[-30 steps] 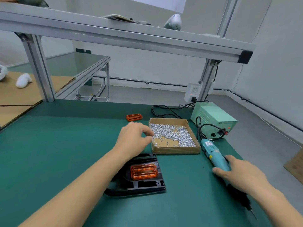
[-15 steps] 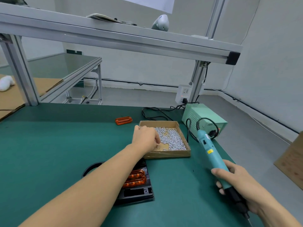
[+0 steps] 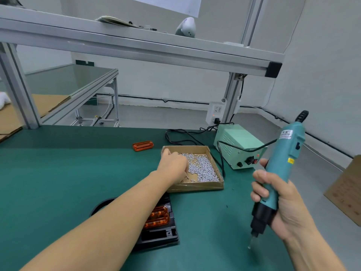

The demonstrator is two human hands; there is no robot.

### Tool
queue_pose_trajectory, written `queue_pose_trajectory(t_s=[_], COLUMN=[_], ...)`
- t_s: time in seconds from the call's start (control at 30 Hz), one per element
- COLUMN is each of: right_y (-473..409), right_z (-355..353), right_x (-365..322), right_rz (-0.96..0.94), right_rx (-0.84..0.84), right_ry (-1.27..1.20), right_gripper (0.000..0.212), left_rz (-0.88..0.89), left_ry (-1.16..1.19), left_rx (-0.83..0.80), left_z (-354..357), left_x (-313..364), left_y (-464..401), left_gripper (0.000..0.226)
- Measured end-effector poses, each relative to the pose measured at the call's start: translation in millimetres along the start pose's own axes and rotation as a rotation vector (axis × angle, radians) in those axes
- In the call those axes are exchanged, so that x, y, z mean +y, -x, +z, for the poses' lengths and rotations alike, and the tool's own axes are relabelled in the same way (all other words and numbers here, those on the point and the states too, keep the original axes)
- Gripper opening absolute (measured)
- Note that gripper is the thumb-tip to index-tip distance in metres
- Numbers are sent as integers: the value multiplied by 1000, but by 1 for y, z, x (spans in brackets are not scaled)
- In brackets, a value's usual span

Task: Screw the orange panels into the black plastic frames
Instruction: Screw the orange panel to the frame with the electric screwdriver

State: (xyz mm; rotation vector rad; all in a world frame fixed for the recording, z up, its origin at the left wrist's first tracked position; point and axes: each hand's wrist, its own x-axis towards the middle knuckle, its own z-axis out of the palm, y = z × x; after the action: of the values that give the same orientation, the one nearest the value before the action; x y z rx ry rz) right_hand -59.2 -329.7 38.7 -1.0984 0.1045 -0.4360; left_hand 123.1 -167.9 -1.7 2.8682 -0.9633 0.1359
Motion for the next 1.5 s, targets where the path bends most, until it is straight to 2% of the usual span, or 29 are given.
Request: queue_pose_trajectory(t_s=[0.13, 0.3, 0.63, 0.7, 0.9, 0.97, 1.03, 1.1, 1.23, 1.5], right_y=[-5, -4, -4, -5, -4, -4, -5, -5, -1, 6], right_z=[16, 24, 37, 38, 52, 63, 78, 93, 115, 129], right_x=[-1, -1, -2, -5, -8, -8, -8, -6, 0, 8], right_rz=[-32, -44, -122, -124, -148, -177, -218, -262, -286, -301], right_rx=[1, -28, -27, -25, -3, -4, -13, -23, -45, -76], right_ry=[-56, -11, -81, -85, -193, -273, -347, -405, -472, -456], right_gripper=[35, 40, 22, 22, 13, 12, 10, 9, 16, 17], left_rz=[80, 64, 79, 42, -61, -86, -112, -144, -165, -167], left_ry=[-53, 92, 121, 323, 1213, 1425, 1572, 1673, 1778, 1843], left_rx=[-70, -63, -29, 21, 148, 158, 177, 204, 247, 292], left_z=[-5, -5, -4, -11, -31, -32, -32, -33, -38, -43], left_x=[0, -2, -1, -3, -14, -14, -13, -12, -8, -2], left_y=[-5, -4, -1, 5, 68, 96, 120, 138, 160, 171], left_gripper=[16, 11, 11, 13, 8, 8, 19, 25, 23, 21])
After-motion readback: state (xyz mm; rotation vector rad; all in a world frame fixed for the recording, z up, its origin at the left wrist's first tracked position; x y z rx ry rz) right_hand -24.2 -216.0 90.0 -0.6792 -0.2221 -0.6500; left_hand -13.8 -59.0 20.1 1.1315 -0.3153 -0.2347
